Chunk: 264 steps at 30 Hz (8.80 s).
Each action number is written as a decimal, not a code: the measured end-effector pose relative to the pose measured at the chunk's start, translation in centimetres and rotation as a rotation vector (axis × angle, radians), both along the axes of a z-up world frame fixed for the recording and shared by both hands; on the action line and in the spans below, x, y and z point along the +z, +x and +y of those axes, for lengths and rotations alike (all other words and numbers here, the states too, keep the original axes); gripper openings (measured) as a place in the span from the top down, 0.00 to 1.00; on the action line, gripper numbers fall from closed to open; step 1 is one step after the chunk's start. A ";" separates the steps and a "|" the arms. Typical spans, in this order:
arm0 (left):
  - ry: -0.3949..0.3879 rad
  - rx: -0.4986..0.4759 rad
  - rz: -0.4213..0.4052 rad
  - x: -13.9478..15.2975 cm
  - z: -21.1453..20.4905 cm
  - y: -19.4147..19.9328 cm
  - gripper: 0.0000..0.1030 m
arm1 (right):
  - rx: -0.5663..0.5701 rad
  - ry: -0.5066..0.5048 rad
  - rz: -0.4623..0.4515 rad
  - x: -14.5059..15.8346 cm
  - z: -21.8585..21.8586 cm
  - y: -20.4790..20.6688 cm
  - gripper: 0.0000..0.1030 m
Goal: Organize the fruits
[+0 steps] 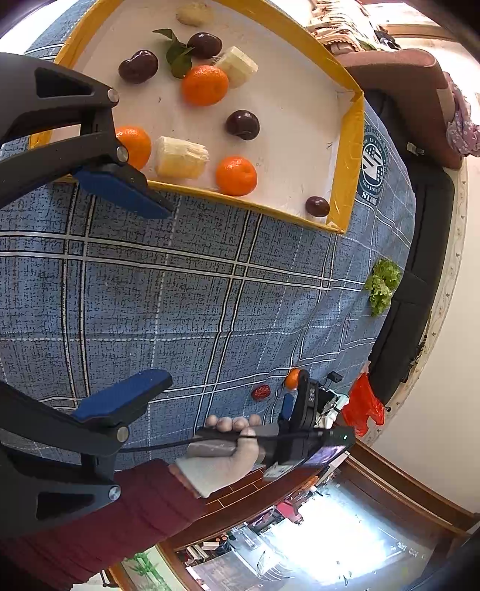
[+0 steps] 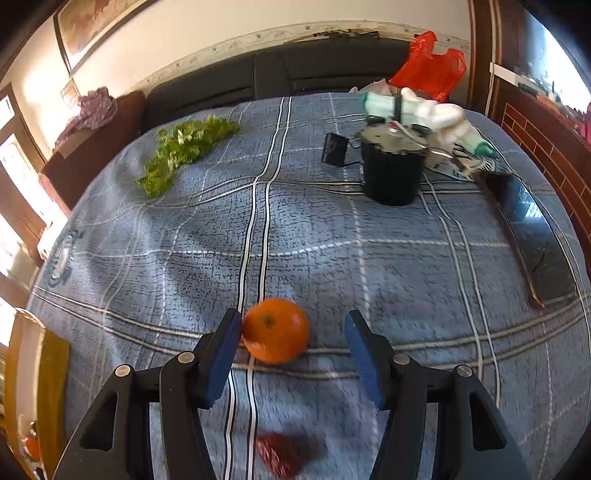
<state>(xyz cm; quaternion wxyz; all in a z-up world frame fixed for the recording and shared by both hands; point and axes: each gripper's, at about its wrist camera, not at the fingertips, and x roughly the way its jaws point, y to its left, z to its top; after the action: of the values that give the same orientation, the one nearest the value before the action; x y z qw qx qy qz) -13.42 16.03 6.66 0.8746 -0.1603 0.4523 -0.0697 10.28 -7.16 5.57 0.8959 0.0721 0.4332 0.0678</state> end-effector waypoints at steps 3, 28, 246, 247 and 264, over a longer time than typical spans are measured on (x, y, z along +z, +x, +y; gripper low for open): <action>0.004 -0.004 0.005 -0.1 0.0 -0.1 0.19 | 0.037 0.005 0.017 -0.2 0.6 0.3 0.60; 0.012 -0.043 -0.040 0.8 -1.8 -0.9 0.19 | 0.244 0.224 -0.087 3.3 -0.3 -14.6 0.48; 0.452 0.559 -0.429 6.2 5.0 -15.9 0.00 | 0.344 0.080 -0.313 2.0 15.2 -34.5 0.12; 0.454 0.565 -0.418 6.0 5.2 -15.8 0.00 | 0.345 0.069 -0.315 1.8 15.4 -34.4 0.12; 0.361 0.536 -0.267 3.2 7.3 -13.4 0.00 | 0.362 -0.038 -0.331 1.0 17.3 -34.3 0.10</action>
<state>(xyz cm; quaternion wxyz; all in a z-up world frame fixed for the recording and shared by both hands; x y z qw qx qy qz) -26.85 23.35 9.83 0.9274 -0.1056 0.2809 0.2233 -23.99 10.17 6.59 0.9291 -0.0358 0.2874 0.2299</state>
